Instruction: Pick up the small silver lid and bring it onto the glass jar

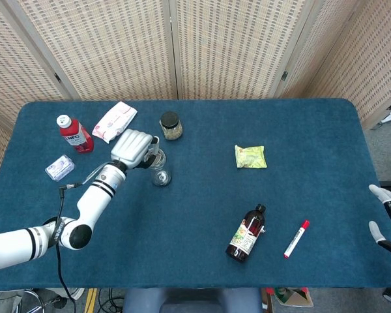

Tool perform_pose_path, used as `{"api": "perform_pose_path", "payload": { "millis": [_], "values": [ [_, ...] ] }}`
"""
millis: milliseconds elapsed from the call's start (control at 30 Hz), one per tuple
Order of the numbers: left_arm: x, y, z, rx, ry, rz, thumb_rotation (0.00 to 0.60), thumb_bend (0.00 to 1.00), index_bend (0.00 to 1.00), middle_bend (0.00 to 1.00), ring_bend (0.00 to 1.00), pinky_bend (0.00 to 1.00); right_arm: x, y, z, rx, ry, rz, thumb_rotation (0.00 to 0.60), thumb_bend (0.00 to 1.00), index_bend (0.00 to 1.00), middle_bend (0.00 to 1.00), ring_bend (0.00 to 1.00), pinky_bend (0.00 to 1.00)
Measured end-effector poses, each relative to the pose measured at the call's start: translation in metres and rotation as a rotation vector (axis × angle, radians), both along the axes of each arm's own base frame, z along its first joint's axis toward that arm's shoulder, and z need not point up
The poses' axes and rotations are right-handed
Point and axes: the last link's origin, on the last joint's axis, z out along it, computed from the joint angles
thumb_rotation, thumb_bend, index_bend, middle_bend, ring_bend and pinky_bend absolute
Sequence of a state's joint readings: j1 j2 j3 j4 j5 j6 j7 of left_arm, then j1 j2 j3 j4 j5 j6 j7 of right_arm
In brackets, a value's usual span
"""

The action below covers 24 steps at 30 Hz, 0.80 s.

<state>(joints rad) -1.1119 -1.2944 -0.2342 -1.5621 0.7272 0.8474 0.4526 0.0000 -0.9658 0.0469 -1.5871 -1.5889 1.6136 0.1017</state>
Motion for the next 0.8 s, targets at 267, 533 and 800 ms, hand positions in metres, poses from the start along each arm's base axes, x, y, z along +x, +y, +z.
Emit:
{"api": "perform_pose_path", "payload": {
  "millis": [267, 533, 800],
  "values": [
    [-0.0006, -0.0013, -0.0039, -0.008, 0.014, -0.004, 0.600, 0.45, 0.59, 1.00, 0.97, 1.00, -0.0011, 0.0009, 0.0002, -0.002, -0.001, -0.003, 0.600, 0.37, 0.16, 0.22, 0.14, 0.26],
    [0.0006, -0.0014, -0.0056, -0.004, 0.019, -0.009, 0.600, 0.34, 0.48, 1.00, 0.97, 1.00, -0.0022, 0.0019, 0.0009, -0.004, -0.001, -0.005, 0.600, 0.37, 0.16, 0.22, 0.14, 0.26],
    [0.0015, -0.0034, -0.0033, 0.004, 0.007, -0.014, 0.600, 0.31, 0.36, 1.00, 0.97, 1.00, -0.0018, 0.0022, 0.0009, -0.006, -0.002, -0.005, 0.600, 0.37, 0.16, 0.22, 0.14, 0.26]
  ]
}}
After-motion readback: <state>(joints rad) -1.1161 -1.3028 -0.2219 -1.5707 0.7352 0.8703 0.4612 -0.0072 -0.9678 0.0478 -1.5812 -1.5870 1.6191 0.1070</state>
